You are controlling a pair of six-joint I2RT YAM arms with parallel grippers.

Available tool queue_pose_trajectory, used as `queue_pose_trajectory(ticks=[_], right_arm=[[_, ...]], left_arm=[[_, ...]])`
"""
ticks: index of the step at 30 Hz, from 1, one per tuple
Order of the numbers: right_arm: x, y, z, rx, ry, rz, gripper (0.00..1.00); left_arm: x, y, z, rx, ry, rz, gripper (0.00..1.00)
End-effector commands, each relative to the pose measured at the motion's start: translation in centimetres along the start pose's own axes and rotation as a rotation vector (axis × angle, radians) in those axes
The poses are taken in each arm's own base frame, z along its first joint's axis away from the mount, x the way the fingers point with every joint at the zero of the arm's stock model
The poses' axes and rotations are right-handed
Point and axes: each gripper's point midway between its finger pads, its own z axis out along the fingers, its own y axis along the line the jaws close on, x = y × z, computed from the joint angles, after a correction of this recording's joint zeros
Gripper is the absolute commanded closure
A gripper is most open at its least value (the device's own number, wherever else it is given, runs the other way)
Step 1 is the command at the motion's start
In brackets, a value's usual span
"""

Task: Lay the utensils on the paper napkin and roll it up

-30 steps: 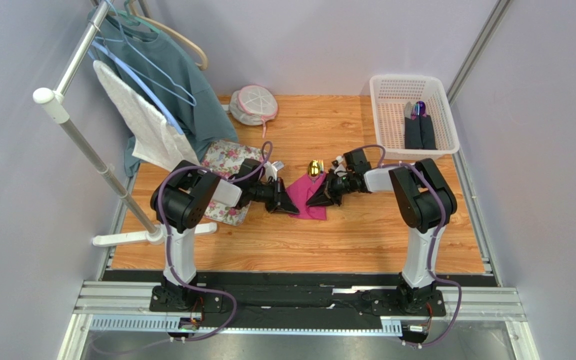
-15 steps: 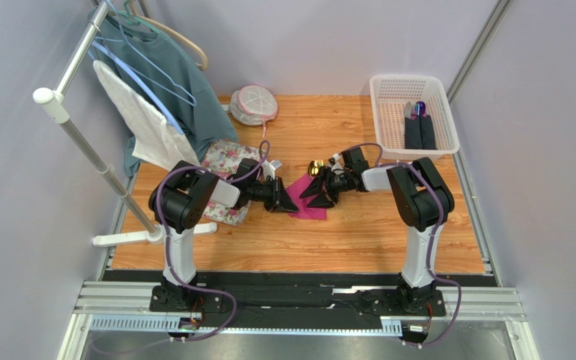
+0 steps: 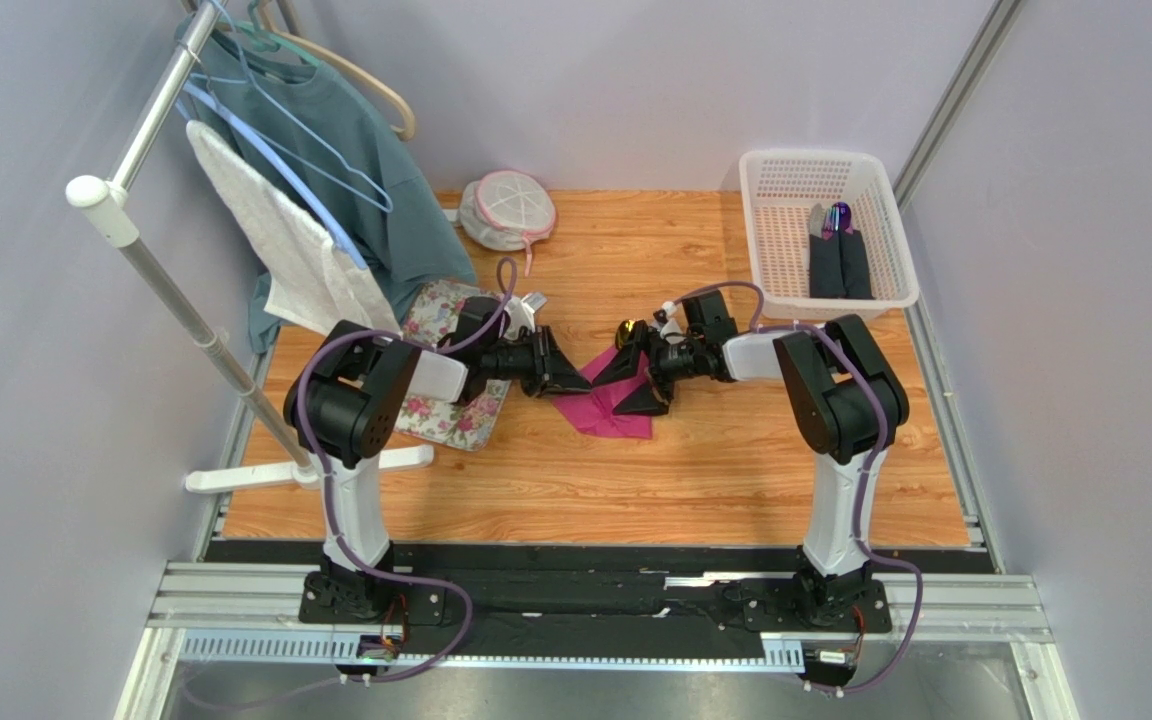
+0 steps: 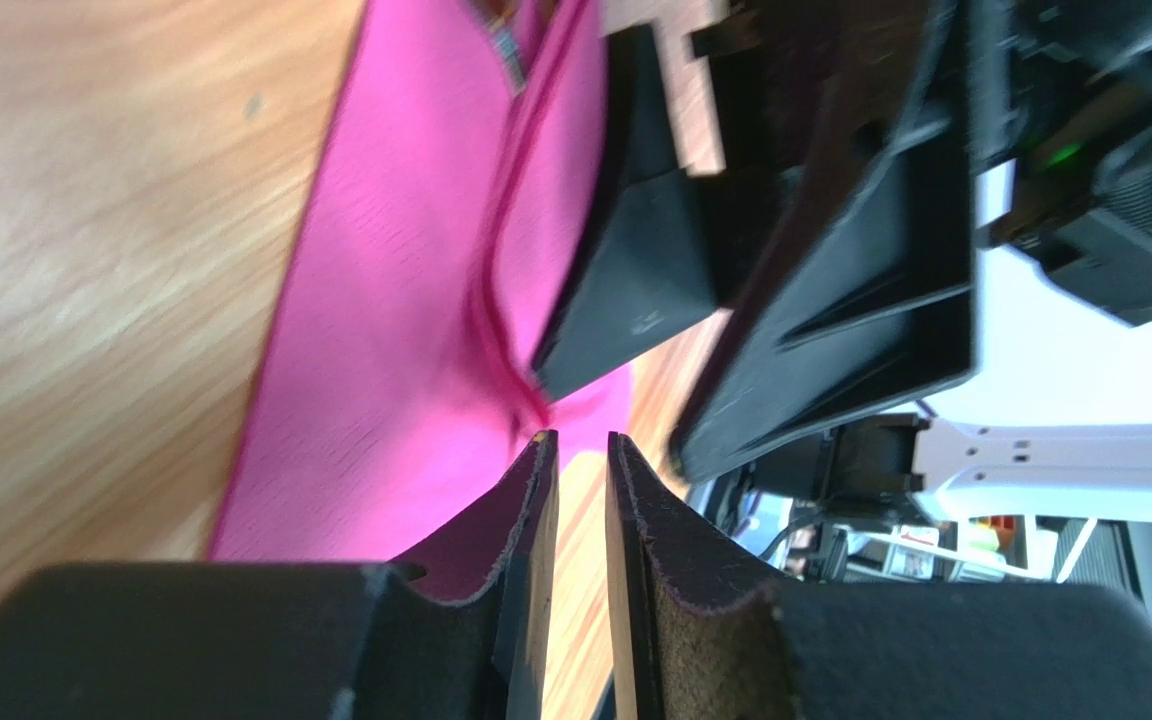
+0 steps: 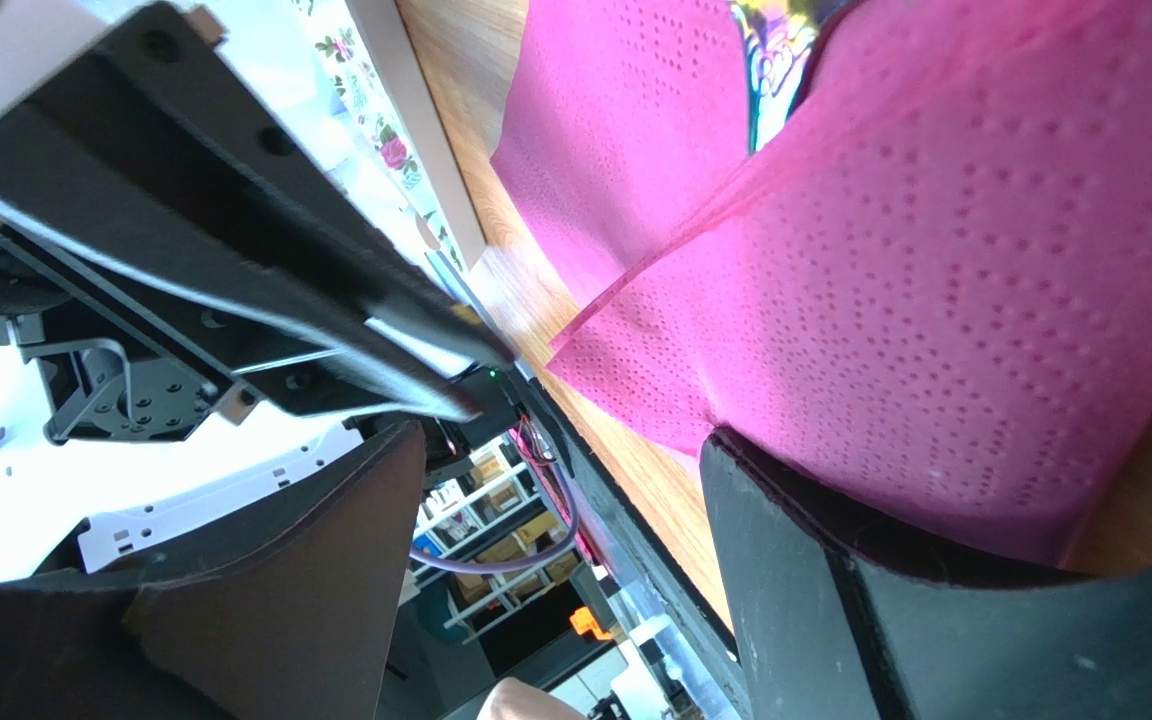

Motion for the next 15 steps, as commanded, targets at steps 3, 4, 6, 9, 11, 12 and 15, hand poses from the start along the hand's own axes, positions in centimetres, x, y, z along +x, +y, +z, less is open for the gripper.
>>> queue_pose_trajectory(ticks=[3, 4, 6, 9, 11, 12, 15], right_arm=[[-0.1, -3.0, 1.1, 0.081, -0.014, 0.088, 0.21], [0.0, -3.0, 1.1, 0.08, -0.013, 0.088, 0.17], [0.0, -3.0, 1.0, 0.077, -0.01, 0.089, 0.1], [0.2, -2.9, 1.0, 0.076, -0.005, 0.091, 0.0], [0.3, -3.0, 1.0, 0.076, -0.003, 0.094, 0.0], [0.3, -2.9, 1.0, 0.074, -0.003, 0.095, 0.0], [0.4, -3.0, 1.0, 0.075, 0.0, 0.097, 0.0]], left_arm=[[-1.3, -3.0, 1.1, 0.087, -0.019, 0.052, 0.75], [-1.0, -3.1, 1.4, 0.09, -0.011, 0.039, 0.75], [-0.7, -3.0, 1.9, 0.097, -0.008, 0.035, 0.76], [-0.3, -2.8, 2.6, 0.104, -0.002, 0.019, 0.76], [-0.2, -2.8, 2.9, 0.108, 0.001, 0.015, 0.76], [-0.2, -2.8, 3.0, 0.107, 0.001, 0.016, 0.76], [0.0, -2.7, 3.5, 0.103, 0.006, 0.014, 0.76]])
